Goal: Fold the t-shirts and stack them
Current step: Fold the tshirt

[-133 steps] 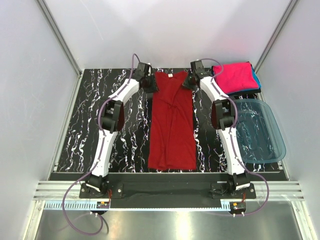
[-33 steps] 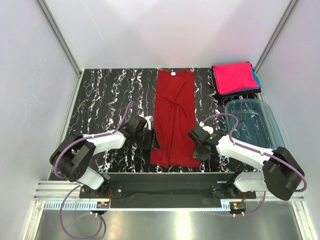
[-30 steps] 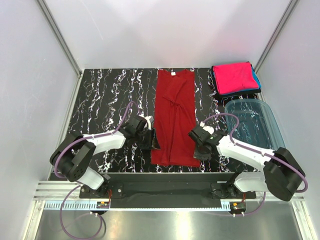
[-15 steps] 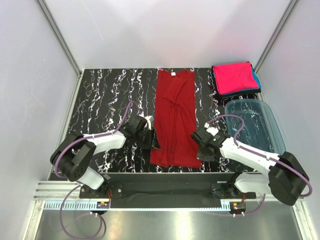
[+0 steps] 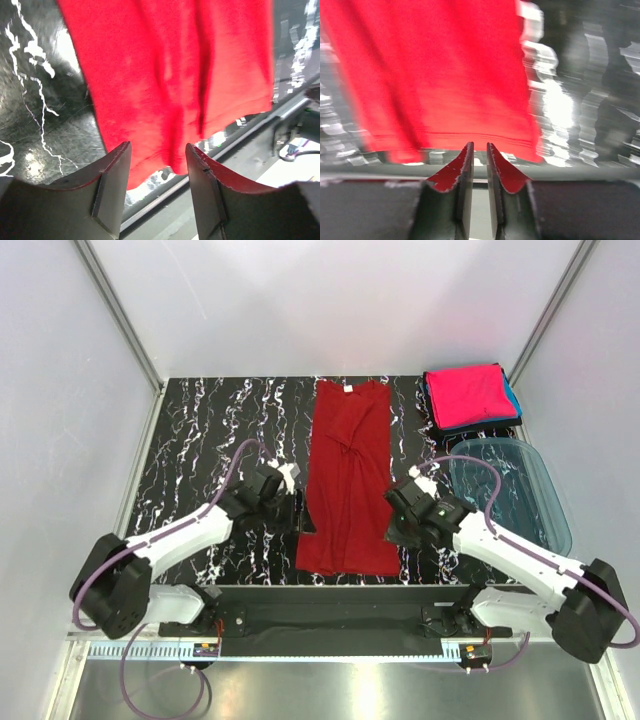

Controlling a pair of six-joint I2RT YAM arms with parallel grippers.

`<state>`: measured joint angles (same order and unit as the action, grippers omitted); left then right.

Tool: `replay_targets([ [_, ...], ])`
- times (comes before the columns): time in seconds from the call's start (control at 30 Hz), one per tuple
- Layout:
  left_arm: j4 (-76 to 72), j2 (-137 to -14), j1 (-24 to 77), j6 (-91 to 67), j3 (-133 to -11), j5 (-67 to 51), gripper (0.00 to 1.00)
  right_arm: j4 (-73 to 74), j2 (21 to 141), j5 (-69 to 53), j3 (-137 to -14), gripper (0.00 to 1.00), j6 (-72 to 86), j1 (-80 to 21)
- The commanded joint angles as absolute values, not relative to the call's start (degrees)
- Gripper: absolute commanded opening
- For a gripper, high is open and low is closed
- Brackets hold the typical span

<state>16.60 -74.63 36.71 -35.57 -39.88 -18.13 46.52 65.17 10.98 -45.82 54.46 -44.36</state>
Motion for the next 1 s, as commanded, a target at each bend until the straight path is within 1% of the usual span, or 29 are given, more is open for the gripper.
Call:
replay_targets([
  [0.0,19.33,-71.63,36.74,-33.93,-41.75,-16.35,0.53,34.07,65.03,5.04,-45.98,0.24,59.13,-45.00],
  [0.1,19.34,-71.63,36.74,-33.49,-39.38,-15.21,0.52,22.99,68.28,2.99,-42.55,0.27,64.05,-46.40],
  [0.3,16.97,-71.89,36.74,-33.40,-34.72,-15.29,0.52,13.73,79.35,4.13,-45.69,0.28,65.92,-50.96],
  [0.47,15.91,-72.51,36.74,-32.87,-32.96,-14.94,0.52,12.66,86.99,4.39,-48.08,0.29,68.11,-52.82],
  [0.57,15.30,-72.86,36.74,-32.87,-32.17,-15.47,0.52,11.87,89.46,4.83,-48.51,0.29,68.82,-53.61],
  [0.83,13.71,-73.47,36.74,-32.78,-30.94,-15.91,0.50,11.25,93.86,5.36,-49.75,0.29,68.38,-54.14],
  [0.97,13.54,-73.65,36.65,-32.96,-30.67,-16.17,0.49,12.21,93.70,5.44,-49.57,0.29,68.82,-54.58],
])
